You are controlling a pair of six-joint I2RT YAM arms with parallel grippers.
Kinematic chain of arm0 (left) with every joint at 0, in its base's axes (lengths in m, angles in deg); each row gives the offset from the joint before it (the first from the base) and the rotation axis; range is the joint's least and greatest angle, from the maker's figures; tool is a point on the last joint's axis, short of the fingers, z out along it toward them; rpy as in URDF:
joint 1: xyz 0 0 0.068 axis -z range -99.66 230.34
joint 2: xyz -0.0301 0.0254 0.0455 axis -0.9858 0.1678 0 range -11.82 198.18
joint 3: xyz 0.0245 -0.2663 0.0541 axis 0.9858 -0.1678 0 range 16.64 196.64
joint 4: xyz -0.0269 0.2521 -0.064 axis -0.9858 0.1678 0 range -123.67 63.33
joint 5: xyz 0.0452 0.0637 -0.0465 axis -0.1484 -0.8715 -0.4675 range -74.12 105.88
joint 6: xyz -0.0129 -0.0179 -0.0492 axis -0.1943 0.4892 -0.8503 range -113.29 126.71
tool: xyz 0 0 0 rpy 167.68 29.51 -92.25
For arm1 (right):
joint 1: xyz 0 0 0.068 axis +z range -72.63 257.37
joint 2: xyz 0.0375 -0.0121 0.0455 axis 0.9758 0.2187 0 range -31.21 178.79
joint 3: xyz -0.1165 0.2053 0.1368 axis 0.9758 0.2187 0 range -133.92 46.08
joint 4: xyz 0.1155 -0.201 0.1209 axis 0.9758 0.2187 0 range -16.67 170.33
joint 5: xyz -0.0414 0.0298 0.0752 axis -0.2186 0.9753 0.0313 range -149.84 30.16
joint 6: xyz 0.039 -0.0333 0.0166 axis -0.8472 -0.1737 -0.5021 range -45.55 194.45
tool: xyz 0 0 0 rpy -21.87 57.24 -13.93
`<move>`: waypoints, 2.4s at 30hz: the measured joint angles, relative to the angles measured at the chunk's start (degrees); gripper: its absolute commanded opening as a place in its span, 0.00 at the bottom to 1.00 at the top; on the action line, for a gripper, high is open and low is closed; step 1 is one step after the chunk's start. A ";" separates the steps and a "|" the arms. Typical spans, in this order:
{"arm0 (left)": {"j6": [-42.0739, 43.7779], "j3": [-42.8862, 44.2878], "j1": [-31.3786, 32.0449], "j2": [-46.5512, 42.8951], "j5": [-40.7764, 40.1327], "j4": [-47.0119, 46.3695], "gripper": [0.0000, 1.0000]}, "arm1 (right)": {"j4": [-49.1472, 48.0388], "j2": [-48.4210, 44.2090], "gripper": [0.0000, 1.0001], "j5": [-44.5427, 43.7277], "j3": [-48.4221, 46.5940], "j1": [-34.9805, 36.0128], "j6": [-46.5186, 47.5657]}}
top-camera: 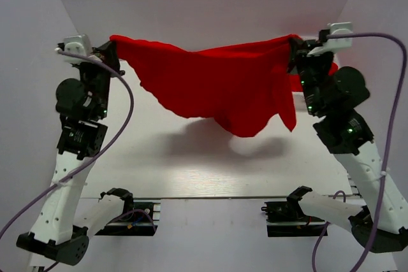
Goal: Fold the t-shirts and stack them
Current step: Flatten out the tshirt
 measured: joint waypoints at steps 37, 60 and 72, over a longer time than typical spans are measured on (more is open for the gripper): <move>12.41 9.11 -0.44 7.34 0.04 -7.39 0.00 | -7.04 -4.92 0.00 9.90 24.11 0.11 -8.37; -2.97 19.28 -4.83 56.17 -0.87 16.15 1.00 | 5.46 36.17 0.90 6.36 13.62 -7.91 -18.10; -8.61 -5.27 0.04 48.74 22.23 17.27 1.00 | 19.06 32.98 0.89 14.73 17.42 -9.42 -26.27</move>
